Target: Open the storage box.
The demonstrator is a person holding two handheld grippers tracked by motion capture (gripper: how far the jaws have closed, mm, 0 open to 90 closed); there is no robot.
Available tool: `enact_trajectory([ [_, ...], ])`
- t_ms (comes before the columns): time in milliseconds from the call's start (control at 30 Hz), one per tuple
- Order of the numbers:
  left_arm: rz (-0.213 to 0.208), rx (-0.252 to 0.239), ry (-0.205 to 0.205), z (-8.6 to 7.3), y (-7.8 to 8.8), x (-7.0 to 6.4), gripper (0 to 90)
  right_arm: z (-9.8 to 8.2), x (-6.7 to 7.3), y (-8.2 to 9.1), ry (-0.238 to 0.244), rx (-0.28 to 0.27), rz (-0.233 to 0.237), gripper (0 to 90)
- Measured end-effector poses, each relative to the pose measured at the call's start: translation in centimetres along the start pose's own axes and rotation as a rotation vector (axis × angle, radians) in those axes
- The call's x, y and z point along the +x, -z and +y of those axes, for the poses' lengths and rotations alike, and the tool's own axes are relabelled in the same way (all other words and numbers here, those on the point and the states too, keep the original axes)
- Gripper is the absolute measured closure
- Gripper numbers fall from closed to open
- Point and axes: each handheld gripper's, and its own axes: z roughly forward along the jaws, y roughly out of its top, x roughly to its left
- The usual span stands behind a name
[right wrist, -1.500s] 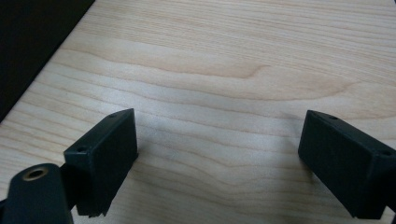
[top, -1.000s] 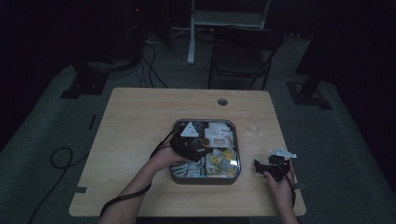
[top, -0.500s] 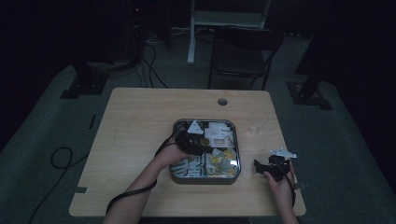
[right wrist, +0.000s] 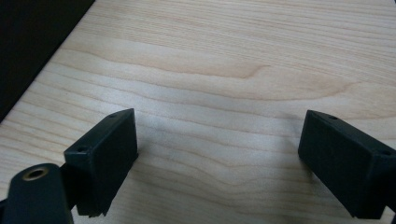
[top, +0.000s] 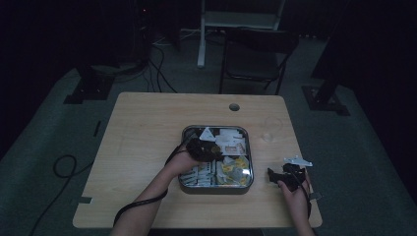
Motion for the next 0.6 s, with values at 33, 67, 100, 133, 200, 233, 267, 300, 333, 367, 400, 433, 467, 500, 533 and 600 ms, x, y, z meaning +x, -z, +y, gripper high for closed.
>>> enact_trajectory([
  [33,0.000,0.000,0.000,0.00,0.00,0.00,58.8,0.00,0.00,0.00,0.000,0.000,0.000,11.4],
  [67,0.003,-0.001,-0.006,-0.02,0.00,-0.03,58.9,0.00,0.02,0.00,-0.003,0.000,0.000,11.4],
  [100,0.008,-0.001,-0.011,-0.01,-0.01,-0.10,59.0,0.00,0.02,0.00,-0.003,0.001,0.000,11.4],
  [133,0.008,-0.001,-0.011,-0.01,-0.01,-0.10,59.1,0.00,0.02,0.00,-0.003,0.001,0.000,11.4],
  [200,0.011,0.005,-0.010,0.06,0.03,-0.14,59.3,0.00,0.02,0.00,-0.002,0.001,0.000,11.4],
  [233,0.014,0.005,-0.010,0.09,0.04,-0.16,59.3,0.00,0.02,0.00,-0.002,0.001,0.000,11.4],
  [267,0.011,0.008,-0.004,0.14,0.07,-0.12,59.4,0.00,0.02,0.00,-0.003,0.000,0.000,11.4],
  [300,0.009,0.014,0.000,0.26,0.12,-0.13,59.4,0.00,0.00,0.00,0.000,0.000,0.000,11.4],
  [333,0.009,0.014,0.000,0.26,0.12,-0.13,59.5,0.00,0.00,0.00,0.000,0.000,0.000,11.4],
  [367,0.009,0.022,-0.006,0.37,0.19,-0.17,59.5,0.00,0.01,0.00,-0.001,0.001,0.000,11.4],
  [400,0.008,0.026,-0.008,0.42,0.24,-0.17,59.5,0.00,0.01,0.00,-0.001,0.001,0.000,11.4],
  [433,0.010,0.027,-0.002,0.49,0.30,-0.16,59.5,0.00,0.01,0.00,-0.001,0.001,0.000,11.4],
  [467,0.007,0.030,-0.005,0.58,0.34,-0.14,59.5,0.00,0.00,0.00,-0.001,0.000,0.000,11.4],
  [500,0.012,0.031,-0.010,0.64,0.43,-0.16,59.5,0.00,-0.01,-0.01,0.002,-0.001,0.000,11.4],
  [533,0.017,0.032,-0.010,0.78,0.58,-0.14,59.6,0.00,-0.01,-0.01,0.002,-0.001,0.000,11.4],
  [600,0.022,0.028,-0.005,0.82,0.68,-0.11,59.5,0.00,0.00,0.00,0.000,0.000,0.000,11.4],
])
